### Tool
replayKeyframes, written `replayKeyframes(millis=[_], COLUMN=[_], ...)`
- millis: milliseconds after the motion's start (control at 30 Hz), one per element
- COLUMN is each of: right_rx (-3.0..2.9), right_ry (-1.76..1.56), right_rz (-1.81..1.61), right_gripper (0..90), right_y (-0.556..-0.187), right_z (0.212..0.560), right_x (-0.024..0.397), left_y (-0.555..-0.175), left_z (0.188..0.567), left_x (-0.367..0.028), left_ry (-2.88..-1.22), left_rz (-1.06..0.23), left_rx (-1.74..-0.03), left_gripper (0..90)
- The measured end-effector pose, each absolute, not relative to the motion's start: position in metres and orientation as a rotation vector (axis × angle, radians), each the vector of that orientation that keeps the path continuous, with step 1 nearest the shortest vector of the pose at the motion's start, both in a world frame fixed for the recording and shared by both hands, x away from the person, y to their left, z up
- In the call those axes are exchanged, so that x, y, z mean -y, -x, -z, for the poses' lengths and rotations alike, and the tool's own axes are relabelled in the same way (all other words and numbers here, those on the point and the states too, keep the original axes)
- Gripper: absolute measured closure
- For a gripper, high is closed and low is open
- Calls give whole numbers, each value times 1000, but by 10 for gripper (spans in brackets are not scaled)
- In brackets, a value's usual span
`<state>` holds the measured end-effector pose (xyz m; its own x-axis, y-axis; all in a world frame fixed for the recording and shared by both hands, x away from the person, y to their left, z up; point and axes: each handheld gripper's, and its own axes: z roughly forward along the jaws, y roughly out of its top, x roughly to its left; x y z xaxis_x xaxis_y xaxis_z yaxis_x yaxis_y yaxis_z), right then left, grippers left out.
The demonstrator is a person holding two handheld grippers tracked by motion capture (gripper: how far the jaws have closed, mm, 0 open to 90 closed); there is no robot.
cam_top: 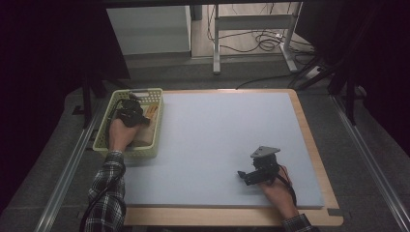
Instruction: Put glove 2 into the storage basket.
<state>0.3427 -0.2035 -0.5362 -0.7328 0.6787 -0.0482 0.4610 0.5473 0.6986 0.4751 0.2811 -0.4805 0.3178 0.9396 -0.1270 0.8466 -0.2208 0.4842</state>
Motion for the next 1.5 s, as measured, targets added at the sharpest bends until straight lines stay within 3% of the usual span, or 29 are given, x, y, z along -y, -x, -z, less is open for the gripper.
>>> replayKeyframes(millis=[133,367,967,1500], right_rx=[-2474,-2474,-2474,-2475], right_ry=[-941,-942,-942,-940], right_rz=[-982,-982,-981,-978], right_gripper=[8,9,8,9], right_y=[-343,-343,-343,-343], right_z=[536,536,536,536], right_x=[204,204,204,204], left_y=[-474,-467,-445,-420], left_z=[478,467,446,440], left_x=[-282,-283,-278,-251], left_ry=[-2121,-2089,-2009,-2064], left_rz=[-273,-374,-412,-415], left_rx=[-1559,-1516,-1384,-1222], left_gripper=[631,401,110,15])
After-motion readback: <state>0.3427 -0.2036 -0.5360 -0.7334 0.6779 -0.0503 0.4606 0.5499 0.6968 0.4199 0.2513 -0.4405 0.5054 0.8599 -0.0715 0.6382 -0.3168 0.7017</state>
